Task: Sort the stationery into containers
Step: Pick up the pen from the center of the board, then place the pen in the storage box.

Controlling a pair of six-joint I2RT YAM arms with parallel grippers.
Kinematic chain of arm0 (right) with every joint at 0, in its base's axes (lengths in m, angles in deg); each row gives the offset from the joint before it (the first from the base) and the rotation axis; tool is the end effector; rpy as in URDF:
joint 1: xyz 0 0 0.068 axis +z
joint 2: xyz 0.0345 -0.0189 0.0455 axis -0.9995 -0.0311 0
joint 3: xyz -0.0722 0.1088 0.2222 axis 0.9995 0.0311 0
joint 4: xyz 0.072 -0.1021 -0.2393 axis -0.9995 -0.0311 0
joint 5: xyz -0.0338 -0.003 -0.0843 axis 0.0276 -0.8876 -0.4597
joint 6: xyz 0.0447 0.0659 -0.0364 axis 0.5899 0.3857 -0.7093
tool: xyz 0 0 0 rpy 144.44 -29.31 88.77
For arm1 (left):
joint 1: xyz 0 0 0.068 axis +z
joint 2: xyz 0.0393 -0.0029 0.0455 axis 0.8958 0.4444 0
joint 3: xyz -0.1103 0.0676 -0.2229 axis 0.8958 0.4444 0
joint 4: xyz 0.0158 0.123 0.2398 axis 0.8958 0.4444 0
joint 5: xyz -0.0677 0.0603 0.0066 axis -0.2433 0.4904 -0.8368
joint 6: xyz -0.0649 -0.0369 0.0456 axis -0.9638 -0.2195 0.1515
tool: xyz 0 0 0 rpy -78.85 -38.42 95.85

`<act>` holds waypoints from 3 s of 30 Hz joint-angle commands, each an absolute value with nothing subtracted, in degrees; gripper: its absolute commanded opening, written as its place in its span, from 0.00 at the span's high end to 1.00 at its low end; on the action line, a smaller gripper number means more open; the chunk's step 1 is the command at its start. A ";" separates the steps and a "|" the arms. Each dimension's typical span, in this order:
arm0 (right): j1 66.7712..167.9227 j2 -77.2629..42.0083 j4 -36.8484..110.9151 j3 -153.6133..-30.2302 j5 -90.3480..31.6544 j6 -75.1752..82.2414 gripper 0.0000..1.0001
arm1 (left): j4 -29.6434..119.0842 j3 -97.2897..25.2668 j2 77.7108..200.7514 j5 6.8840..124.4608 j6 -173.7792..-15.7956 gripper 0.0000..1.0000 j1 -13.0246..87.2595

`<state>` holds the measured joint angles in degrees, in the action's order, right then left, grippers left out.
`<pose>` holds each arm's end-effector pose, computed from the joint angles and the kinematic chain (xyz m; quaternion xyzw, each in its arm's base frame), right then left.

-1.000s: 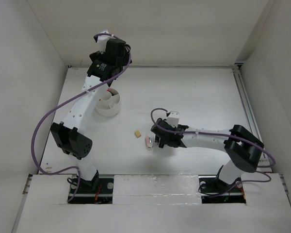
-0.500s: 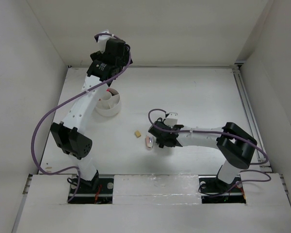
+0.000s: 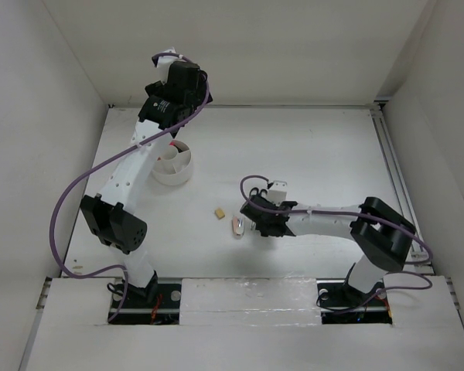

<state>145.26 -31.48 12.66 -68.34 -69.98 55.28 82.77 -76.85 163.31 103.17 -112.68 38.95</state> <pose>0.2099 0.2462 0.1032 0.0670 0.9402 0.0074 0.3340 0.4021 -0.1428 0.4223 -0.1740 0.7975 -0.0581 0.5747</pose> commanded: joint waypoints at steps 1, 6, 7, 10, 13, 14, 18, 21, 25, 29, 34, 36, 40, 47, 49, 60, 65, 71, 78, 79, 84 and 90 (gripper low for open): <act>145.44 -27.88 11.79 -66.74 -69.15 56.40 1.00 | 82.68 -78.80 162.78 98.83 -111.51 0.00 39.01; 145.44 -16.02 11.70 -66.21 -73.81 50.43 1.00 | 79.97 -78.28 163.32 87.57 -108.52 0.00 37.34; 145.44 -12.08 12.40 -66.21 -74.42 46.77 1.00 | 79.44 -78.28 163.84 85.90 -108.00 0.00 37.34; 142.37 -8.36 17.48 -69.01 -72.86 38.06 1.00 | 78.90 -78.28 164.37 77.65 -107.99 0.00 37.34; 137.55 -6.43 26.35 -70.25 -65.23 26.19 1.00 | 75.41 -76.00 164.37 68.16 -109.04 0.00 37.34; 135.87 -5.90 29.16 -70.86 -62.24 21.72 1.00 | 74.52 -75.29 164.37 65.78 -109.05 0.00 37.34; 129.53 -6.77 36.12 -74.99 -51.59 17.21 1.00 | 72.31 -74.67 164.37 55.86 -111.16 0.00 37.34; 128.83 -8.79 36.75 -78.67 -48.07 15.01 1.00 | 69.77 -74.15 164.37 51.45 -112.47 0.00 37.34; 128.83 -9.50 40.07 -80.62 -44.20 14.47 1.00 | 68.01 -71.87 164.90 48.71 -112.48 0.00 36.29; 128.83 -10.37 40.79 -82.90 -42.52 14.47 1.00 | 63.80 -68.01 164.38 46.53 -114.14 0.00 36.28; 128.30 -13.09 40.79 -85.36 -44.63 14.47 1.00 | 63.26 -67.99 164.37 45.11 -114.15 0.03 36.28; 128.30 -14.41 40.79 -86.68 -45.16 14.47 1.00 | 62.47 -67.47 164.37 44.14 -114.67 0.04 36.28; 128.30 -17.22 40.79 -88.36 -45.69 13.95 1.00 | 62.47 -67.47 163.24 43.61 -114.67 0.04 36.28; 127.24 -16.00 44.22 -86.51 -49.02 14.74 1.00 | 61.94 -66.94 163.31 44.23 -114.67 0.19 36.28; 127.24 -16.00 44.22 -86.51 -50.25 15.35 1.00 | 61.94 -66.94 163.32 43.70 -114.67 0.31 36.28; 126.63 -16.00 49.57 -85.46 -46.49 15.97 1.00 | 60.89 -66.94 163.84 40.72 -115.20 0.62 36.28; 126.63 -16.00 51.08 -84.93 -43.67 15.97 1.00 | 60.89 -67.47 164.99 40.19 -115.20 0.93 36.28; 126.63 -15.30 51.08 -83.53 -44.45 15.97 0.23 | 60.89 -68.69 164.38 47.62 -113.10 1.00 36.28; 125.49 -7.66 45.91 -76.06 -51.40 16.49 0.00 | 68.00 -70.45 164.01 83.08 -116.06 1.00 36.81; 125.49 -6.78 45.28 -75.18 -52.01 16.49 0.00 | 68.96 -70.45 164.02 87.34 -117.21 1.00 37.51; 125.49 -0.64 41.51 -69.29 -52.54 17.02 0.00 | 74.85 -74.05 168.84 110.70 -122.05 1.00 39.01; 125.49 4.56 39.56 -66.21 -51.23 17.55 0.00 | 77.67 -76.44 174.04 119.37 -124.96 1.00 41.72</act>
<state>125.69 2.22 39.83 -66.61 -51.14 16.93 74.68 -74.78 173.60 109.40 -122.08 40.61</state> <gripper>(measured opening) 0.999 0.136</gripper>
